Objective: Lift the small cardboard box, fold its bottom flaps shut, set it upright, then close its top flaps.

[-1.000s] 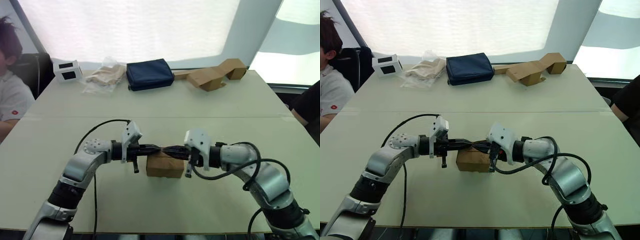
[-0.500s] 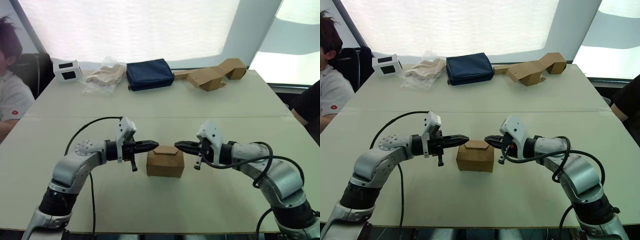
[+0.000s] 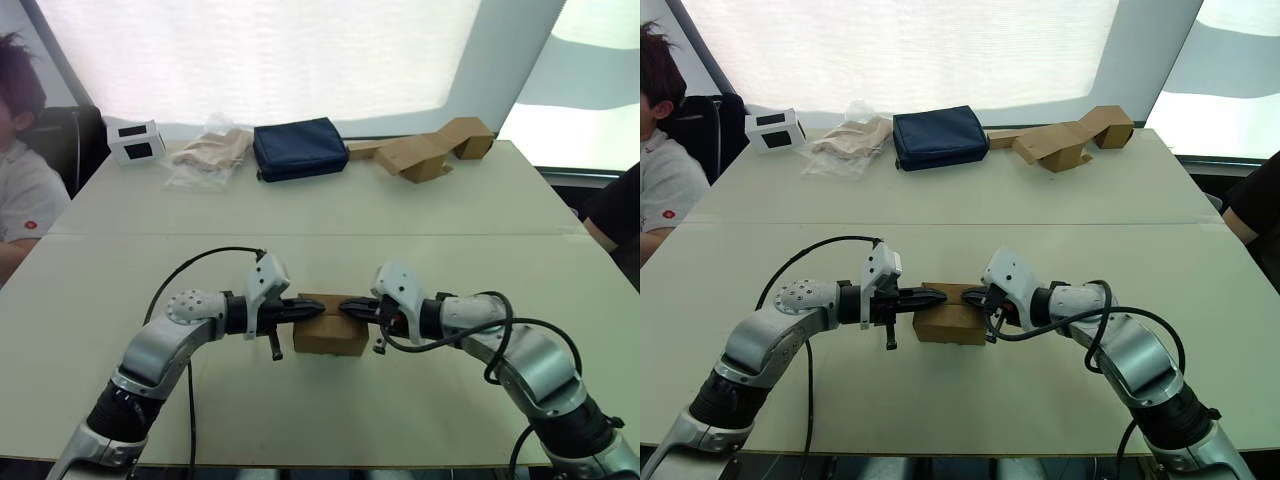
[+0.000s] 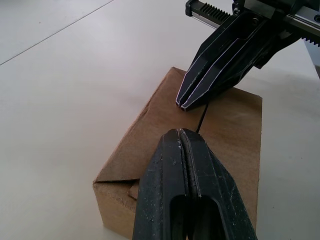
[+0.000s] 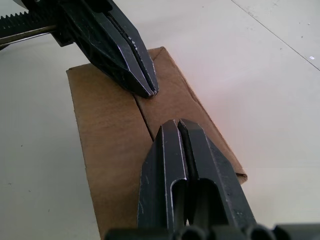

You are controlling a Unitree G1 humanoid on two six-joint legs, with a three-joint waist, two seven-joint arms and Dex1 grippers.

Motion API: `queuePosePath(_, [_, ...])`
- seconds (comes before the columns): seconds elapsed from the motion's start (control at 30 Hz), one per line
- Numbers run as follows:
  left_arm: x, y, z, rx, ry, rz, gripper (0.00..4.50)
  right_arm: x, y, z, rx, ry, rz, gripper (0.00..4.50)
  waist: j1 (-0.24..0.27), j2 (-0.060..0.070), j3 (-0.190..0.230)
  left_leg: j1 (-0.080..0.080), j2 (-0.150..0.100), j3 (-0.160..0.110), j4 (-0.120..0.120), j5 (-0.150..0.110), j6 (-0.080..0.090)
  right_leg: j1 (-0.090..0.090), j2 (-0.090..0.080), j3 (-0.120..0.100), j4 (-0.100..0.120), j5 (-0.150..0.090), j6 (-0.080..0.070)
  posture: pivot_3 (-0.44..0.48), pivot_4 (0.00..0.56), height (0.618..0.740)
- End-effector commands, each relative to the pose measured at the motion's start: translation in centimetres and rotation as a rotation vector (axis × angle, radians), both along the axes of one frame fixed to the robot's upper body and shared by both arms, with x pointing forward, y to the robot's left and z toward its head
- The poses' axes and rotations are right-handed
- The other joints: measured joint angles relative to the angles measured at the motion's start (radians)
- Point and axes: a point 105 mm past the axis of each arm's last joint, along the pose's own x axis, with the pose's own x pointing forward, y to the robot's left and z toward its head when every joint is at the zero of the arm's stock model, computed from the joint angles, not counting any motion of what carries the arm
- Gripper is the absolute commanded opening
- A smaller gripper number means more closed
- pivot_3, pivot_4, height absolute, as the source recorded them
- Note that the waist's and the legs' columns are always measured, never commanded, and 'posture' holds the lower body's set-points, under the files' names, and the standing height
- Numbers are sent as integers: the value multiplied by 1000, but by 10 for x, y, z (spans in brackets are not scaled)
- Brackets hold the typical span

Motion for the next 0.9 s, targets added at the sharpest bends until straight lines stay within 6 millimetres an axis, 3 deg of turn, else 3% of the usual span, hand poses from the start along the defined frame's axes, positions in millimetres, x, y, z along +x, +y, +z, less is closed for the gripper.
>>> queuePosePath(0.03, [-2, 0, 4, -18, -15, 4, 18, 1, -2, 1, -4, -22, -2, 0, 0, 0, 0, 0, 0, 0, 0, 0, 0, 0, 0, 0, 0, 0, 0, 0, 150, 740])
queuePosePath(0.23, [13, 12, 39, -222, -50, 169, 18, 3, -10, 38, 247, -68, -41, 0, 1, 0, 0, 0, 0, 0, 0, 0, 0, 0, -1, 0, 0, 0, 0, 0, 150, 740])
queuePosePath(0.3, [10, 30, 46, -242, -17, 196, 18, 5, -26, 59, 390, -95, -110, 0, -1, 0, 0, 0, 0, 0, 0, 0, 0, 0, -1, 0, 0, 0, 0, 0, 150, 740])
queuePosePath(0.37, [4, 52, 39, -185, 40, 221, 18, 2, -43, 69, 482, -107, -168, 0, -3, 0, 0, 0, 1, 0, 0, 0, 0, 0, 0, 1, 0, 0, 0, 0, 150, 740])
queuePosePath(0.47, [-10, 76, 18, -89, 99, 258, 18, -7, -66, 51, 437, -44, -243, 0, -1, 0, 0, 1, 1, 0, -4, 0, 0, 0, 0, 1, -1, 0, 0, 0, 150, 740])
queuePosePath(0.67, [-35, 104, -5, -26, 180, 316, 18, -25, -97, 11, 312, 121, -317, 0, 2, 0, 0, 5, 0, 0, -7, 0, -1, 6, -2, 1, -8, 0, 0, 0, 150, 740])
queuePosePath(0.77, [-46, 115, -16, -5, 222, 341, 18, -33, -103, 3, 311, 192, -308, 0, -2, 1, 0, 17, 0, 1, -13, 0, 0, 18, -2, 1, -14, 0, -1, 0, 150, 740])
queuePosePath(0.9, [-49, 120, -24, 3, 243, 364, 18, -38, -106, -5, 272, 230, -296, 0, 1, 1, 0, 18, 1, 1, -13, 0, 0, 19, -2, 1, -14, -1, -1, 0, 150, 740])
